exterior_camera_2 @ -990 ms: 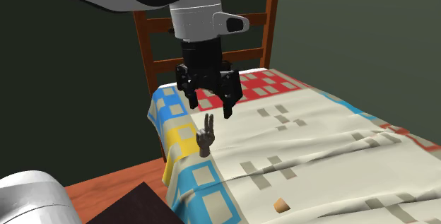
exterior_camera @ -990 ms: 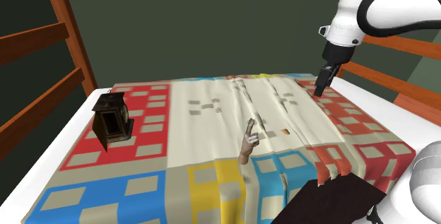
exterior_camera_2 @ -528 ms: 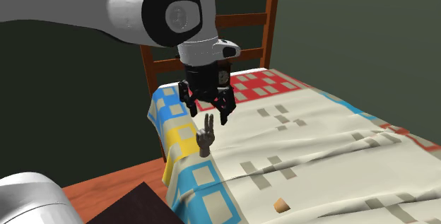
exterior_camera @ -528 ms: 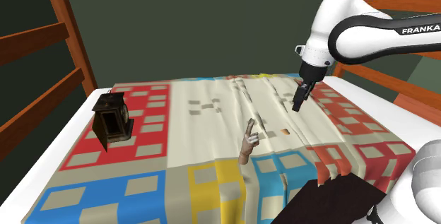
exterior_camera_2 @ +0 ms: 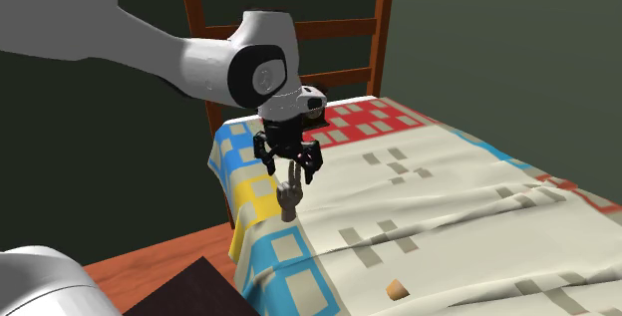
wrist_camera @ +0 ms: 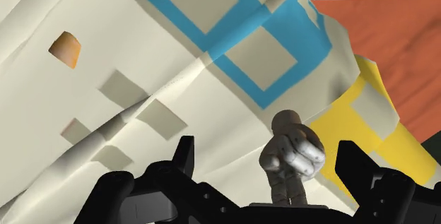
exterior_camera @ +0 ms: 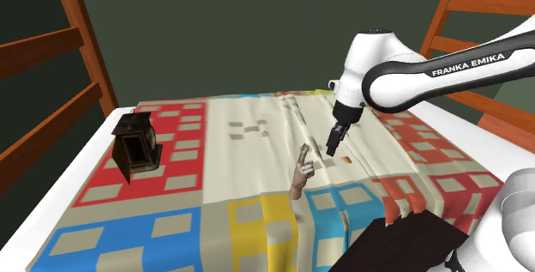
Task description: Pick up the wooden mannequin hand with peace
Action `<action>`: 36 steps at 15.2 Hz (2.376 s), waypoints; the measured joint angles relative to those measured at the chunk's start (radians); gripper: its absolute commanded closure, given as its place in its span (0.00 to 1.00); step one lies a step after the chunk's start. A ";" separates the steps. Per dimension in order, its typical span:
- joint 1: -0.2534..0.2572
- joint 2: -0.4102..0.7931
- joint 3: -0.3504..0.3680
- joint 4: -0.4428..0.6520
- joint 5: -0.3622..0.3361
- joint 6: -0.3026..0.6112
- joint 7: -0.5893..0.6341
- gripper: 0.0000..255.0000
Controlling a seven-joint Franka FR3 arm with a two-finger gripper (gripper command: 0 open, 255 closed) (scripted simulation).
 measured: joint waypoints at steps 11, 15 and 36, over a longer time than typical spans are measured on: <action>0.049 0.267 0.051 0.010 0.018 0.276 0.014 0.00; 0.047 0.301 0.052 -0.005 0.013 0.324 0.017 1.00; 0.051 0.206 0.048 0.044 0.026 0.182 0.007 1.00</action>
